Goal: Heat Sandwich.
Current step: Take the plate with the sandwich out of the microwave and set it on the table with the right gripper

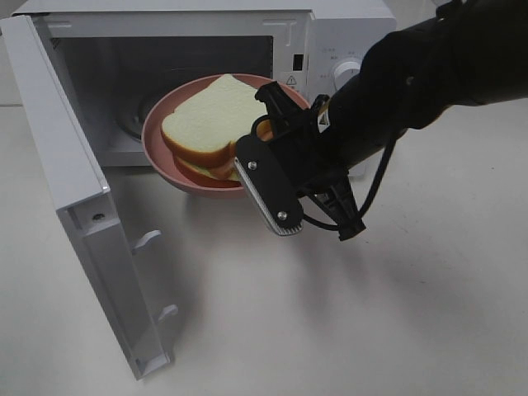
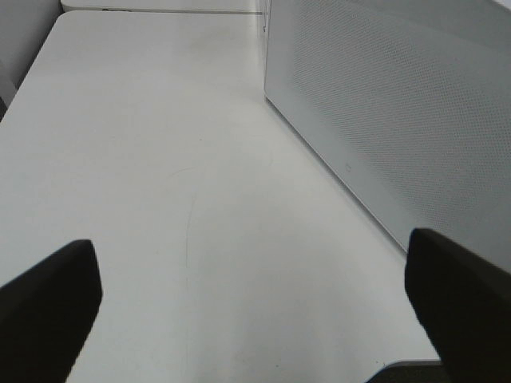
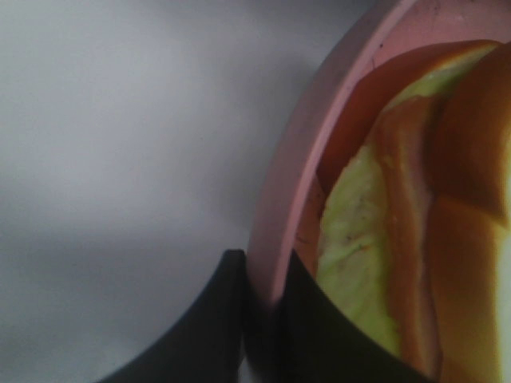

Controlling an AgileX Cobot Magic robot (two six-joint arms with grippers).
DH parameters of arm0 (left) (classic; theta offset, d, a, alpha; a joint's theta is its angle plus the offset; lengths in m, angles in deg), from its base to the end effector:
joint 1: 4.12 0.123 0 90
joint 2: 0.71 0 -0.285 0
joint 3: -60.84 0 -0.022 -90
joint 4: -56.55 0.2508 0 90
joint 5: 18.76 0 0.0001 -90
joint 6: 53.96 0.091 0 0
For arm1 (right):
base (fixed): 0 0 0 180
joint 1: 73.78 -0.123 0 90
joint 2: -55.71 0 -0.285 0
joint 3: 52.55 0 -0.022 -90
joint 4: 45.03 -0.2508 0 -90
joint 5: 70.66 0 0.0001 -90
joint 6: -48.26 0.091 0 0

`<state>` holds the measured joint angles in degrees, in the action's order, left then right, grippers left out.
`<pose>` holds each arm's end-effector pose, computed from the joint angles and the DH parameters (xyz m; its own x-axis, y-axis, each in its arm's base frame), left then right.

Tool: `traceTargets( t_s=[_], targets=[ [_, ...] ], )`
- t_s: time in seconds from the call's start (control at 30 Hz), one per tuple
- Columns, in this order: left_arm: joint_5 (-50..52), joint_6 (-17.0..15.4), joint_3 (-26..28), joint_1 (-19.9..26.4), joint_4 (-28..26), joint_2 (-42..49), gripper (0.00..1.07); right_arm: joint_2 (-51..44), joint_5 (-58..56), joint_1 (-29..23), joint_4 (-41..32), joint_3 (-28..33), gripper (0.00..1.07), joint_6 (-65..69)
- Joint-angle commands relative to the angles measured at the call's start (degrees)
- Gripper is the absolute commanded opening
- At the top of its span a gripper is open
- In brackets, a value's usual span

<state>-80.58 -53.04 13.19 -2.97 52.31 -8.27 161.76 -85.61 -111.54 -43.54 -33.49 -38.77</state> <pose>-0.0081 -0.0061 0.2804 -0.4540 -0.0280 -0.8906 0.0295 0.9985 -0.0464 0.2810 0.2169 0.2008 0.5925 -0.8055 -0.0120 -0.6222 -0.4481 -0.6420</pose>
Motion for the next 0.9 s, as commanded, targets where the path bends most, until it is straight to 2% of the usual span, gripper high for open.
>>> traceTargets(
  t_s=[0.03, 0.53, 0.9],
  targets=[
    [0.5, 0.0, -0.1, 0.1, -0.6, 1.1, 0.98, -3.4, 1.8, 1.0, -0.7, 2.1, 0.00, 1.3],
    [0.5, 0.0, -0.1, 0.1, -0.6, 1.1, 0.98, -17.0, 1.5, 1.0, -0.7, 16.0, 0.00, 1.8],
    [0.5, 0.0, -0.1, 0.1, -0.6, 1.1, 0.98, -26.3, -1.5, 1.0, -0.6, 22.2, 0.00, 4.9]
  ],
)
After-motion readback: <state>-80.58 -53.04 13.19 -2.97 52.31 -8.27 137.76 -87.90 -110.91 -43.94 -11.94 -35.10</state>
